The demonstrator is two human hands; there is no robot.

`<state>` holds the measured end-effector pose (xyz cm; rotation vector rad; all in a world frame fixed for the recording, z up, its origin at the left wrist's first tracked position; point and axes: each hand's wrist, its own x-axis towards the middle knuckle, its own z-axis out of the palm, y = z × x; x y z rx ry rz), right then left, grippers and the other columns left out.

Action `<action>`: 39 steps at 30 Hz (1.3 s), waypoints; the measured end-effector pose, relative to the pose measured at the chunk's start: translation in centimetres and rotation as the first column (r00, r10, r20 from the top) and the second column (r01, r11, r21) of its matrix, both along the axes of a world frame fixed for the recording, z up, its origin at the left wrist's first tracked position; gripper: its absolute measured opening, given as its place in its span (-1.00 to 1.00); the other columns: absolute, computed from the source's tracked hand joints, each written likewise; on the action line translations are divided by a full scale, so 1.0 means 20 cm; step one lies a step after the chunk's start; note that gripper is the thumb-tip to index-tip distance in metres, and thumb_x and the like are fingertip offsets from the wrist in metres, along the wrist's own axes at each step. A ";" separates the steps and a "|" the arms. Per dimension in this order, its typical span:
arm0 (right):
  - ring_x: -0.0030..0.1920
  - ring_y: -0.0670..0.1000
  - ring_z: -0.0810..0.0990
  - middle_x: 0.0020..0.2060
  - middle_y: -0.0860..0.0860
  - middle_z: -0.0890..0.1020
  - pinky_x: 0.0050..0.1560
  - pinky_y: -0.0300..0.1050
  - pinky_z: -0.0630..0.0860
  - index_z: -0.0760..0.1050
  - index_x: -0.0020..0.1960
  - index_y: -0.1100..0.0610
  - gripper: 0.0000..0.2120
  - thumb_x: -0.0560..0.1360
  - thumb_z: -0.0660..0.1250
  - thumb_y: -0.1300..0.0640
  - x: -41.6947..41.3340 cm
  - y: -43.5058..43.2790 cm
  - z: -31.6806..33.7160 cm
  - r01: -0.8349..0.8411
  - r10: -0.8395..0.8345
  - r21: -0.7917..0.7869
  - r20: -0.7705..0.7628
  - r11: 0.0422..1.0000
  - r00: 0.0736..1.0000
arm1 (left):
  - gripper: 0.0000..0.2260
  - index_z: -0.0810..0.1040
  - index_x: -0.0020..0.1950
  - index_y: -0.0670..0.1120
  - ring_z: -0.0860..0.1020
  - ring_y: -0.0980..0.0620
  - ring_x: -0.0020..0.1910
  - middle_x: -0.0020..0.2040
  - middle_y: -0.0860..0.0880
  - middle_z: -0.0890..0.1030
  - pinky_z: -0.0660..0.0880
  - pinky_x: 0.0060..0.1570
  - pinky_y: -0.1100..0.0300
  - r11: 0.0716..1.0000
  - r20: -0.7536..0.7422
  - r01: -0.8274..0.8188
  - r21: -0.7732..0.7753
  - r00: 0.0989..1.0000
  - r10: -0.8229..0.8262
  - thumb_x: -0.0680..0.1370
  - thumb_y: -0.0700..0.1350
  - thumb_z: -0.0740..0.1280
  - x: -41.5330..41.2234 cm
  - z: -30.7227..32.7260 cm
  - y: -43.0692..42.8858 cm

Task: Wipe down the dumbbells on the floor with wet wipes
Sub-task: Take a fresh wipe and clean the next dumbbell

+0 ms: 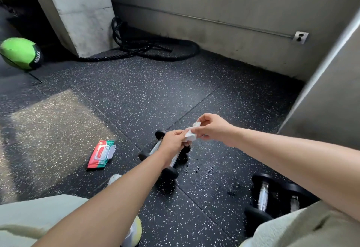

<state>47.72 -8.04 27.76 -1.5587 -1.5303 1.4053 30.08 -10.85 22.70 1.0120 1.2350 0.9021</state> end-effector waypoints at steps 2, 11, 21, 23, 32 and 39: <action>-0.19 0.01 0.67 -0.04 0.19 0.71 0.02 0.08 0.66 0.54 0.10 0.26 -0.71 0.47 0.55 0.21 0.00 0.05 -0.02 0.045 -0.045 0.024 0.020 0.999 0.999 | -0.78 0.65 0.09 -0.17 0.50 0.09 -0.28 -0.13 -0.09 0.62 0.41 -0.34 0.35 1.000 -0.023 -0.004 -0.005 1.000 0.004 0.73 -0.06 0.28 0.00 -0.02 0.05; -0.32 0.00 0.57 -0.29 0.04 0.70 -0.22 -0.05 0.50 0.58 -0.19 0.14 -0.56 0.46 0.47 -0.26 0.02 0.27 -0.28 0.106 -0.128 0.083 0.341 0.991 0.931 | -0.82 0.66 0.09 -0.27 0.60 0.09 -0.18 -0.12 -0.07 0.69 0.53 -0.13 0.28 0.988 -0.155 0.115 0.101 0.983 -0.098 0.58 -0.17 0.50 0.01 -0.22 0.27; -0.21 0.06 0.67 -0.07 0.17 0.64 -0.10 0.16 0.69 0.46 0.03 0.18 -0.69 0.43 0.57 0.23 -0.03 0.41 -0.58 0.087 -0.085 -0.015 0.104 0.996 0.991 | -0.80 0.72 0.02 -0.13 0.59 -0.05 -0.07 -0.07 -0.17 0.73 0.49 0.01 0.02 0.990 -0.100 -0.089 -0.113 0.992 0.078 0.71 -0.17 0.30 0.00 -0.64 0.45; -0.23 0.02 0.65 -0.01 0.15 0.62 -0.25 -0.10 0.63 0.50 0.19 0.20 -0.63 0.45 0.55 0.25 -0.05 0.43 -0.63 0.028 -0.020 -0.083 0.093 0.996 0.995 | -0.79 0.72 0.05 -0.16 0.57 0.02 -0.18 -0.15 -0.09 0.73 0.48 -0.08 0.13 0.984 -0.121 -0.131 -0.121 0.986 0.117 0.71 -0.19 0.28 -0.01 -0.70 0.46; -0.29 0.03 0.61 -0.30 0.04 0.65 -0.16 0.09 0.66 0.59 -0.12 0.12 -0.89 0.45 0.39 0.32 -0.03 0.53 -0.92 -0.030 0.068 -0.130 0.293 0.991 0.954 | -0.88 0.63 0.00 0.04 0.65 -0.02 -0.06 -0.08 0.07 0.69 0.59 0.15 0.00 0.952 -0.357 -0.292 -0.097 0.902 0.241 0.51 -0.15 0.40 -0.11 -0.93 0.45; -0.34 -0.05 0.58 -0.22 0.02 0.69 -0.49 -0.31 0.39 0.64 -0.11 0.09 -0.92 0.49 0.37 0.20 -0.06 0.55 -1.10 -0.039 0.084 -0.110 0.438 0.993 0.895 | -0.68 0.51 0.30 0.05 0.49 0.00 0.18 0.13 0.10 0.48 0.50 0.20 -0.05 0.996 -0.791 -0.077 0.053 0.605 0.089 0.57 0.04 0.37 -0.23 -1.17 0.28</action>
